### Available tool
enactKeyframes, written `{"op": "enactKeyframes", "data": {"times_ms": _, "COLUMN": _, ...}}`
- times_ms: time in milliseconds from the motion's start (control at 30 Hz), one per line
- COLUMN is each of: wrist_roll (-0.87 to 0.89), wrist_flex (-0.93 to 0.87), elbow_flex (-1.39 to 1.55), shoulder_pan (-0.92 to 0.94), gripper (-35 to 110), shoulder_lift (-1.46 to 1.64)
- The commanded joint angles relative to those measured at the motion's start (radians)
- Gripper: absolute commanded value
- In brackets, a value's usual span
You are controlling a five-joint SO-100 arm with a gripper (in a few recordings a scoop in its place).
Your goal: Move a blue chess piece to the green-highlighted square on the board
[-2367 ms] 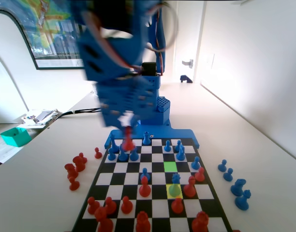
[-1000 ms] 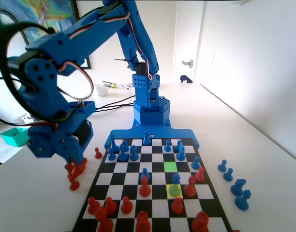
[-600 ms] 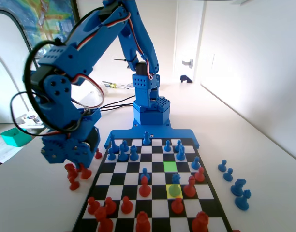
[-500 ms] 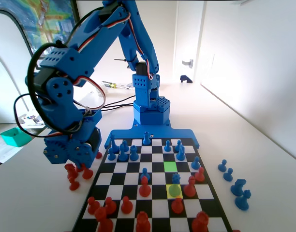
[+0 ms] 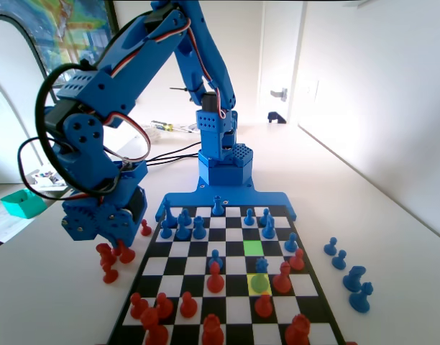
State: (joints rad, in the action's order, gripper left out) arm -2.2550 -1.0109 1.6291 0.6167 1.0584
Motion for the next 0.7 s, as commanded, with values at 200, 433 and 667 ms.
{"op": "enactKeyframes", "data": {"times_ms": 200, "wrist_roll": -0.029, "wrist_flex": -0.006, "elbow_flex": -0.025, "shoulder_pan": 0.011, "gripper": 12, "shoulder_lift": 0.048}}
{"op": "enactKeyframes", "data": {"times_ms": 433, "wrist_roll": -0.074, "wrist_flex": -0.081, "elbow_flex": -0.086, "shoulder_pan": 0.02, "gripper": 12, "shoulder_lift": 0.051}}
{"op": "enactKeyframes", "data": {"times_ms": 667, "wrist_roll": -0.19, "wrist_flex": -0.41, "elbow_flex": -0.39, "shoulder_pan": 0.008, "gripper": 13, "shoulder_lift": 0.048}}
